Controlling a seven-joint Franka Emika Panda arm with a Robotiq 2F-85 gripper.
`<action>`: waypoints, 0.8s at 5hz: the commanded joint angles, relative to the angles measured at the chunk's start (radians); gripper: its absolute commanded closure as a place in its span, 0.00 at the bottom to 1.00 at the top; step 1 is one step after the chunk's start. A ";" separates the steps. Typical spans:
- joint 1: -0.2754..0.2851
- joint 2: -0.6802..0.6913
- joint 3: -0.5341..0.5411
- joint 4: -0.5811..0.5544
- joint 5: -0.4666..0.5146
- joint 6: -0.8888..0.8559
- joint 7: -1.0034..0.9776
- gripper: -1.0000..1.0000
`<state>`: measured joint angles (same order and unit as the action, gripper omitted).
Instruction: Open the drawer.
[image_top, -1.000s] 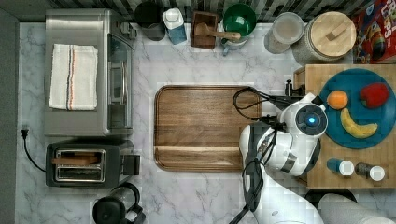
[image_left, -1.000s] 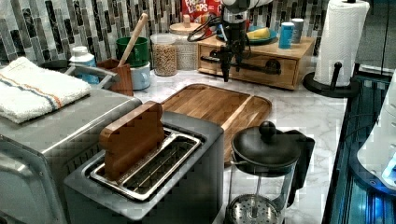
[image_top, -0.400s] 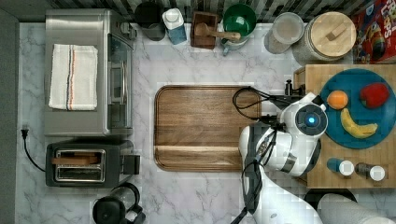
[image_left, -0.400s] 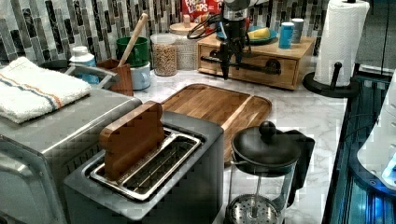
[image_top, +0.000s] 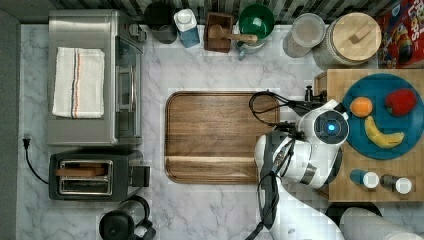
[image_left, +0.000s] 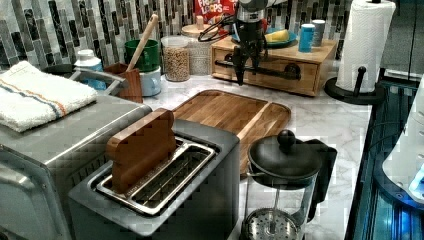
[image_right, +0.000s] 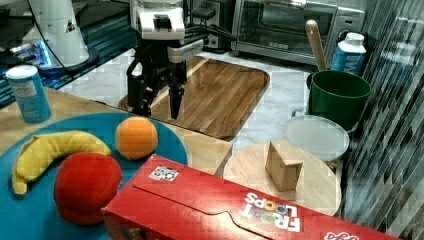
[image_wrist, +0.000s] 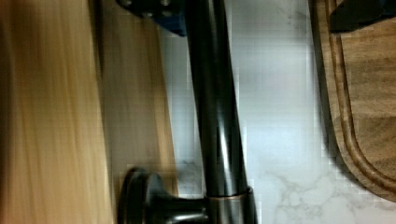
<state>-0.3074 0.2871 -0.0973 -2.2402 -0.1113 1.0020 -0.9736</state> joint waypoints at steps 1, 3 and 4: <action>0.208 -0.089 0.177 -0.034 0.040 -0.143 0.211 0.00; 0.191 -0.097 0.228 -0.070 0.023 -0.104 0.235 0.00; 0.199 -0.100 0.233 -0.080 0.039 -0.100 0.241 0.00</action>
<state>-0.1733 0.2257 0.0393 -2.2734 -0.0847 0.8823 -0.7969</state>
